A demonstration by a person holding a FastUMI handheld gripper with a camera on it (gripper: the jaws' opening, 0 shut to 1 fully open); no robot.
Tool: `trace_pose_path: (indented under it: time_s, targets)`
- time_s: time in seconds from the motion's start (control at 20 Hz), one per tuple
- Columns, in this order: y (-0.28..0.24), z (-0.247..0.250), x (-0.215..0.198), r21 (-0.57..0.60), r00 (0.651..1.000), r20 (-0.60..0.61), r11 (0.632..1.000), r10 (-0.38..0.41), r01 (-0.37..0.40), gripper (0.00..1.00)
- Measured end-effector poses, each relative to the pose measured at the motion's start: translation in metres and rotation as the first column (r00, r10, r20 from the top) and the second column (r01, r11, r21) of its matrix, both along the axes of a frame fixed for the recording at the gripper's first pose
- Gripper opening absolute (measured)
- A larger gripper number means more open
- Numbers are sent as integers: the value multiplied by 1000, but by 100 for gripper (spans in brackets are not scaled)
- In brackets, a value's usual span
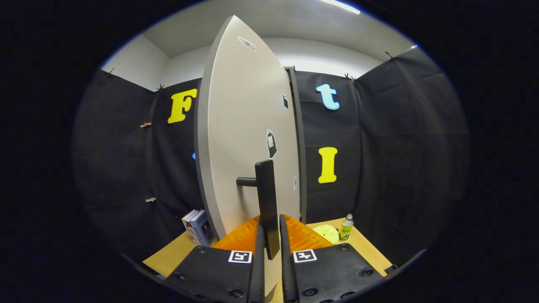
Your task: Open the shoe cabinet door, grab the shoes and put them into the shoe cabinet, then close the shoe cabinet door.
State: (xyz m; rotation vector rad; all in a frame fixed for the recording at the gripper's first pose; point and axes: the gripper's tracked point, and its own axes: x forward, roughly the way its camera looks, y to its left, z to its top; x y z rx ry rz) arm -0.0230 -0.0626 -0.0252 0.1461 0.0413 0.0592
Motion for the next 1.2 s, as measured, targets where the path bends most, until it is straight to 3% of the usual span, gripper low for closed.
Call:
trace_pose_path:
  time_s: [0.55, 0.7, 0.9, 0.95, 1.15, 1.2]
  targets:
    - [-112, 30, -16, -39, 971, 94, 974, -218, 223, 15]
    - [-109, 37, -23, 0, 972, 107, 978, -208, 209, 15]
    - [-103, 50, -44, -61, 966, 147, 973, -212, 223, 32]
    - [-104, 49, -48, -88, 966, 150, 971, -210, 224, 44]
    - [-55, 29, -71, -137, 995, 61, 987, -75, 83, 96]
    - [-38, 19, -74, -134, 999, 32, 990, -31, 35, 99]
